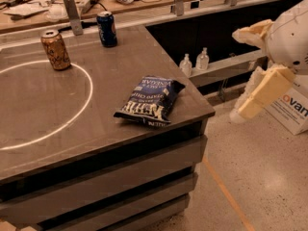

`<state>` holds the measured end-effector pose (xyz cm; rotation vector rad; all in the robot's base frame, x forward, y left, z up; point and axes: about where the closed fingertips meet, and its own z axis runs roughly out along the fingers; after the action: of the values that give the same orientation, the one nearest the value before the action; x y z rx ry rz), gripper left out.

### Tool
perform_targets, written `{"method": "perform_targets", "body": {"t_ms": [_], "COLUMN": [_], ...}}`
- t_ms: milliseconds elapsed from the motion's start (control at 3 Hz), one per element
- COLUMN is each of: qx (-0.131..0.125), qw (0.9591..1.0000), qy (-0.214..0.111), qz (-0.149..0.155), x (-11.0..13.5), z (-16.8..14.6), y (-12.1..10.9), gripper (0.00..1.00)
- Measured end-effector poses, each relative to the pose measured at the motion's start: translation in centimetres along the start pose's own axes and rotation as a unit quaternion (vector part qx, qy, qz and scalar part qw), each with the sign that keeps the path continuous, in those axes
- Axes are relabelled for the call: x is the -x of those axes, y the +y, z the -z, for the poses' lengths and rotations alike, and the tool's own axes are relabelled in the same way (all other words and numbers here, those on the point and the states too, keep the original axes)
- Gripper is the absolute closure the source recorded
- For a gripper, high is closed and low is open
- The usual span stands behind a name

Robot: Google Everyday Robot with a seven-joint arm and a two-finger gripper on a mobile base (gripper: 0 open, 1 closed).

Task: Move blue chip bag near orange can

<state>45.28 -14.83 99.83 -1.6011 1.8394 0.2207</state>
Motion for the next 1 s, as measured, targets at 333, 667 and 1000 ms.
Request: {"method": "perform_targets", "body": {"t_ms": [333,667,1000], "qx": [0.001,0.003,0.004], "qw": [0.995,0.9876,0.9869], "qy": [-0.088,-0.134,-0.136], "qz": [0.048,0.082,0.087], "x": [3.3,5.4,5.7], "z": [-0.6,-0.8,-1.2], "y": [-0.3,-0.2,0.2], "gripper": [0.0,0.0,0.0]}}
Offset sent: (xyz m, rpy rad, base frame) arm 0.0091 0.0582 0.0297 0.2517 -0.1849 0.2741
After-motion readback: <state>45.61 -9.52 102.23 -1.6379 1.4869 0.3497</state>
